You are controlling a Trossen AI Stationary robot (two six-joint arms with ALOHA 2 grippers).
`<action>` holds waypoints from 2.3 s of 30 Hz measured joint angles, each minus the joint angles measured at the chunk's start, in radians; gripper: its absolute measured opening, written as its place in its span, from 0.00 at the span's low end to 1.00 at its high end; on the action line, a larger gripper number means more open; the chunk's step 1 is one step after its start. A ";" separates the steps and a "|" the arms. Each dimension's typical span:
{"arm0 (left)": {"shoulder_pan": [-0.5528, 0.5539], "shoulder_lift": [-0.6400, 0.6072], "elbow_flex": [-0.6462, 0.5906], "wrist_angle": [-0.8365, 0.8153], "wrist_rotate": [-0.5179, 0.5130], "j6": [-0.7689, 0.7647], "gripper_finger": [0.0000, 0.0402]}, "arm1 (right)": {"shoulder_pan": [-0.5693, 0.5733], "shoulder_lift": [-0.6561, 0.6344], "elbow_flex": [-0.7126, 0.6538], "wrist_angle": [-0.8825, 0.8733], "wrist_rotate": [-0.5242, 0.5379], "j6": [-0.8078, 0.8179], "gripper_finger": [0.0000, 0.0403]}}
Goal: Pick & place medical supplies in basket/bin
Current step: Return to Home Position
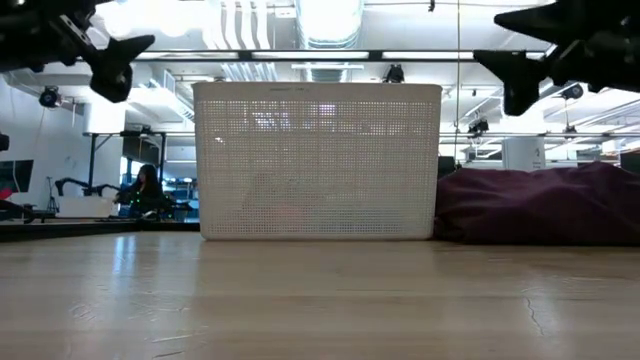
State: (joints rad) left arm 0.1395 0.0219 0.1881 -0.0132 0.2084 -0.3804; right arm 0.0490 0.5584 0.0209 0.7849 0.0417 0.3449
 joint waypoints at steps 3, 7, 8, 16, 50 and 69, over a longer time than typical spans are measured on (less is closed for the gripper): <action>0.000 -0.005 -0.013 -0.014 0.000 0.052 0.69 | 0.027 0.017 -0.003 0.008 0.035 -0.074 0.58; 0.000 -0.018 0.039 -0.208 -0.007 0.133 0.69 | 0.027 0.019 -0.012 -0.051 0.041 -0.115 0.58; 0.000 -0.018 0.055 -0.250 -0.010 0.154 0.69 | 0.027 0.019 -0.012 -0.070 0.040 -0.122 0.58; 0.000 -0.018 0.074 -0.260 -0.111 0.244 0.69 | -0.070 0.013 -0.012 -0.102 -0.020 -0.148 0.58; -0.001 -0.019 -0.076 -0.086 -0.137 0.162 0.69 | -0.191 -0.559 -0.012 -0.642 -0.117 -0.094 0.58; 0.000 0.026 -0.170 0.029 -0.162 0.068 0.69 | -0.192 -0.536 -0.012 -0.654 -0.117 -0.091 0.58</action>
State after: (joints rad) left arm 0.1390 0.0477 0.0182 0.0153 0.0468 -0.3126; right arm -0.1429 0.0228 0.0093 0.1307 -0.0757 0.2543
